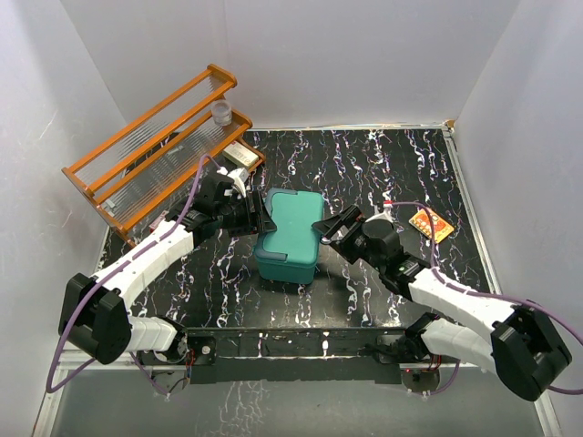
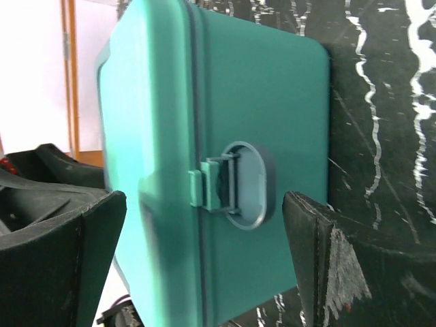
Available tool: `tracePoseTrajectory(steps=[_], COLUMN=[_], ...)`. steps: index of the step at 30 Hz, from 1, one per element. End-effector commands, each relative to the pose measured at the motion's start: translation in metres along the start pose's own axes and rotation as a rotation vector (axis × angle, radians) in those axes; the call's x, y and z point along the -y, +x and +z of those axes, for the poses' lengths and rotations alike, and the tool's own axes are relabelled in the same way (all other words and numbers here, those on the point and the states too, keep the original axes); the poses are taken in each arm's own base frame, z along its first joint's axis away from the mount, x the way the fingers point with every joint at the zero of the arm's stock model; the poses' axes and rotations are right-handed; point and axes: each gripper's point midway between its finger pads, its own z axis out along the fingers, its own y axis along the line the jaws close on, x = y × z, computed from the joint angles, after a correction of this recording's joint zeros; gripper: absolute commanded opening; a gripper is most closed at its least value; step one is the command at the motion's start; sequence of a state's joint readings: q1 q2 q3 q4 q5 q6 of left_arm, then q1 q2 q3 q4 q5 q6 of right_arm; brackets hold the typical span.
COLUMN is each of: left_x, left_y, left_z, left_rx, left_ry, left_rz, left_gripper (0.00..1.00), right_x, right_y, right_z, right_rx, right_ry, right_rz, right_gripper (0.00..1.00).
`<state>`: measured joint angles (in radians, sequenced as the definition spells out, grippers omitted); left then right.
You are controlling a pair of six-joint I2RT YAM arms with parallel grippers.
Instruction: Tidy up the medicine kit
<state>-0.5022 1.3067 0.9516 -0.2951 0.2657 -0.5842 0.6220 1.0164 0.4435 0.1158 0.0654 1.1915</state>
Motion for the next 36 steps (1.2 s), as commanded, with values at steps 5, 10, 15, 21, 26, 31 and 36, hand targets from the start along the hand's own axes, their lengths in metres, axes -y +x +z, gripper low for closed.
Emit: tracePoseTrajectory(steps=[5,10,15,21,26,31,36], left_x=[-0.015,-0.009,-0.009,-0.012,-0.008,-0.009,-0.008], left_y=[0.019,0.017,0.017,0.013,0.014,0.016,0.016], left_z=[-0.001,-0.002,-0.002,-0.004,-0.003,-0.002,-0.002], left_rx=[-0.064,-0.059,-0.059,-0.053,-0.061,-0.066,-0.067], left_ry=[-0.059,-0.03,-0.03,-0.054,-0.033,-0.036,-0.03], left_rz=[-0.004,-0.014,-0.014,0.011,0.012,0.005,0.004], left_gripper=[0.66,0.66,0.66,0.66,0.67,0.67,0.67], right_x=[-0.065,-0.053,-0.038,-0.036,-0.038,-0.041,-0.061], right_y=[-0.015,-0.018,-0.015,-0.014,-0.004,0.003,-0.009], right_z=[-0.005,-0.007,0.0,0.002,0.01,0.015,0.015], right_rx=[0.047,0.089,0.09,0.093,0.047,0.016,0.05], right_ry=[-0.32,-0.317,-0.235,-0.232,-0.256,-0.289,-0.322], right_rz=[0.242,0.274,0.182,0.171,0.134,0.113,0.082], right_gripper=[0.97,0.94,0.89,0.93,0.98,0.97,0.83])
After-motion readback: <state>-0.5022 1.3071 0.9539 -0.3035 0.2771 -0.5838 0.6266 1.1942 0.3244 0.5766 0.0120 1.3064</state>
